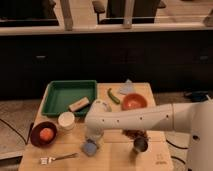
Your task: Wipe table surface with sponge
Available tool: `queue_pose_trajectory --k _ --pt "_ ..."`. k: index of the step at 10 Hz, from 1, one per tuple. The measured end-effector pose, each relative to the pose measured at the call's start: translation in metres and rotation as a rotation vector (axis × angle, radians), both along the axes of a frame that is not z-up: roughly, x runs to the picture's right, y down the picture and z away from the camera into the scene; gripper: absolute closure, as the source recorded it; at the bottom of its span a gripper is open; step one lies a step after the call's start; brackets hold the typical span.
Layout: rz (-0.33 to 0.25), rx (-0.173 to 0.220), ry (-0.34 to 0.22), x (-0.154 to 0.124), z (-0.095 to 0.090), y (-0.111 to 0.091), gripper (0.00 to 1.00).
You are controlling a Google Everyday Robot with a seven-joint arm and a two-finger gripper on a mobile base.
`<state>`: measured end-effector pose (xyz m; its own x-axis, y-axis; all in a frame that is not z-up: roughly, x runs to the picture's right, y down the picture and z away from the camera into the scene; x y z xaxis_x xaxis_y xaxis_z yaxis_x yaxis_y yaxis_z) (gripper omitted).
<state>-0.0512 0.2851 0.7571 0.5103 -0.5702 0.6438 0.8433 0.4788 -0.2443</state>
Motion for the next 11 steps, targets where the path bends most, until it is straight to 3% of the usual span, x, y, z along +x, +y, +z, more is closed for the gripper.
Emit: queue_pose_trajectory --k 3,5,8,11 --pt "0.06 -0.009 0.085 0.044 0.011 -0.001 1.0" --pt "0.082 -0.015 0.117 0.055 0.035 -0.015 1.0" --pt "0.063 -0.007 0.095 0.031 0.056 -0.036 1.0" --pt "0.015 0.006 0.028 -0.009 0.057 -0.043 1.0"
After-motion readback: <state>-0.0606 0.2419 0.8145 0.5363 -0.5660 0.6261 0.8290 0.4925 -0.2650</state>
